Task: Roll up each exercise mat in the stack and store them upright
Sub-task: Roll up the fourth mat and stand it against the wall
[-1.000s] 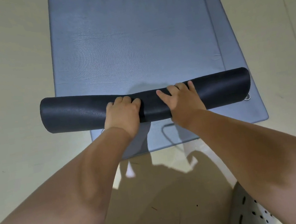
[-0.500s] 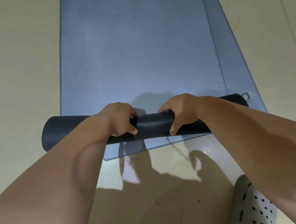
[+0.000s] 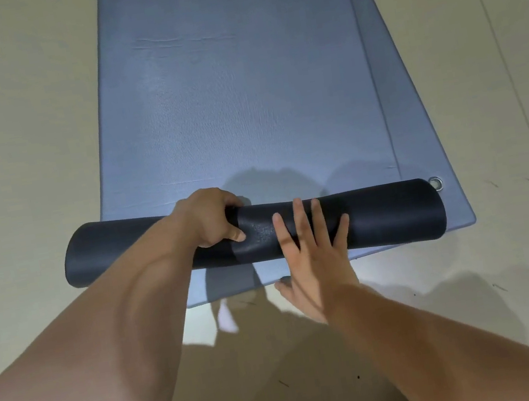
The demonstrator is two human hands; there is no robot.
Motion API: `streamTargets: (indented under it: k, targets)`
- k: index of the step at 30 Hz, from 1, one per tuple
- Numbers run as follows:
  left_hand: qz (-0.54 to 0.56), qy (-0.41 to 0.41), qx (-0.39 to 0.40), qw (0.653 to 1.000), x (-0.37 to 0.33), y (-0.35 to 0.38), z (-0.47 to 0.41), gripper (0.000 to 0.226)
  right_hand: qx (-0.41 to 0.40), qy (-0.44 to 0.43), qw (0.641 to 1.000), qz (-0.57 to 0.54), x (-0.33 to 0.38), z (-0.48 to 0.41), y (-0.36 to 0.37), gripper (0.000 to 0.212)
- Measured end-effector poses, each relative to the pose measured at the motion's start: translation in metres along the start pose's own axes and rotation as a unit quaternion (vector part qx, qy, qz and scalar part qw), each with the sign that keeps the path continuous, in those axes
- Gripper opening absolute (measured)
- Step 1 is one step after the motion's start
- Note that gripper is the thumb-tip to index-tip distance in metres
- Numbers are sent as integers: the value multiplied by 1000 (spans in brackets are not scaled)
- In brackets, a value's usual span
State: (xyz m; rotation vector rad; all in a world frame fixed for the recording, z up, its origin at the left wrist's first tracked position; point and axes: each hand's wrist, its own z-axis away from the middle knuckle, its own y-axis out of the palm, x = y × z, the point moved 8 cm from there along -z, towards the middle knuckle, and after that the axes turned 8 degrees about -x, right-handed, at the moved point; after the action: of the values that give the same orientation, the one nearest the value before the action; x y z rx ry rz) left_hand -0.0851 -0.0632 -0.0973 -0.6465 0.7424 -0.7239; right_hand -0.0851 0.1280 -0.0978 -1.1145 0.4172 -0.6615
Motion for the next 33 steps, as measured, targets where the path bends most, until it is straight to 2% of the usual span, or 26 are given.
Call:
streamTargets:
  k: [4, 8, 12, 14, 15, 16, 18, 21, 24, 26, 30, 33]
  targets:
    - [-5, -15, -72, 997, 5, -7, 2, 67, -13, -24, 999, 20, -12, -21, 0, 84]
    - [-63, -29, -221, 973, 3, -32, 12, 61, -5, -56, 998, 11, -25, -43, -17, 78]
    - [-138, 44, -341, 929, -26, -33, 30, 23, 44, -52, 995, -68, -38, -83, -46, 70]
    - [-160, 103, -386, 903, -43, -20, 44, 20, 64, -50, 992, -98, -42, -100, -57, 66]
    - [-164, 126, -393, 896, -48, -9, 49, 27, 71, -53, 990, -105, -42, -105, -61, 66]
    - [-174, 136, -382, 898, -49, 4, 52, 40, 77, -56, 990, -107, -42, -109, -63, 66]
    - [-189, 105, -305, 927, -44, 27, 50, 67, 82, -54, 990, -105, -42, -114, -66, 69]
    - [-177, 68, -227, 955, -38, 33, 40, 89, 58, -20, 995, -76, -47, -110, -62, 76]
    - [-179, 54, -187, 964, -40, 21, 21, 104, -113, -21, 993, -19, -45, -84, -62, 73]
    - [-176, 49, -170, 968, -40, 12, 5, 116, -176, -17, 984, 1, -44, -61, -50, 82]
    - [-188, 45, -117, 974, -37, -3, -26, 138, -107, 5, 994, 29, -51, -52, -15, 114]
    - [-199, 41, -71, 977, -38, -14, -46, 145, -78, 6, 996, 46, -54, -74, -19, 115]
